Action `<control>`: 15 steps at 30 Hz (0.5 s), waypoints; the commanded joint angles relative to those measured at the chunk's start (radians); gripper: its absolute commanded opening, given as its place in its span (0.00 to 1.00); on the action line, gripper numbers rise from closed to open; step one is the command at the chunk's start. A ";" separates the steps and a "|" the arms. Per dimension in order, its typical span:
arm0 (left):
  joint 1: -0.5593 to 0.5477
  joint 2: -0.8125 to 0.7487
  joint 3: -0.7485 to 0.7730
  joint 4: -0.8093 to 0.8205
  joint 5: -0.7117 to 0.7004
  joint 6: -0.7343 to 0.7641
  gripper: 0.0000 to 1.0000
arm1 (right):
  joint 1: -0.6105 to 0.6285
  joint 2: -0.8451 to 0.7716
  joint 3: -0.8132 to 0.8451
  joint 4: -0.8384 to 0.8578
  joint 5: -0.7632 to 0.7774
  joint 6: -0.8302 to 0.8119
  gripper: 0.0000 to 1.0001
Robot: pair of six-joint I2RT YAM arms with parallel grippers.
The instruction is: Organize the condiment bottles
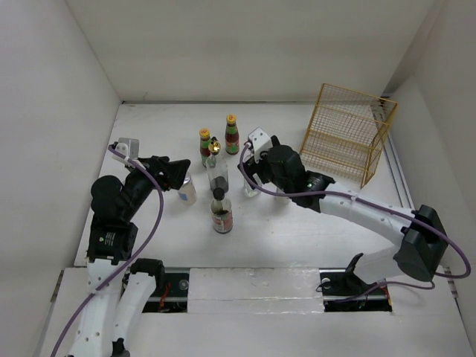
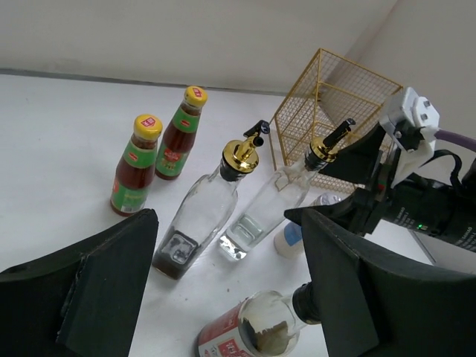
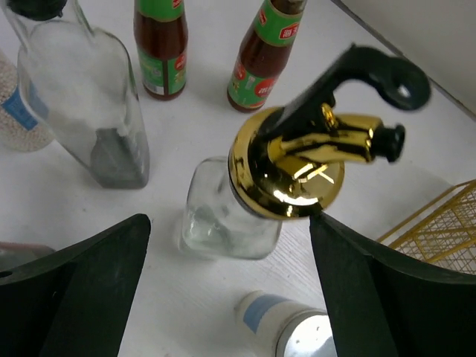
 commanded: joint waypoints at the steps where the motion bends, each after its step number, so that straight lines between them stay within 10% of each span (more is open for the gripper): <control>1: 0.005 -0.003 -0.002 0.033 0.002 0.007 0.74 | -0.004 0.035 0.069 0.093 0.049 -0.009 0.94; 15: 0.005 0.006 -0.013 0.045 0.022 -0.002 0.75 | -0.067 0.075 0.049 0.336 -0.032 0.040 0.78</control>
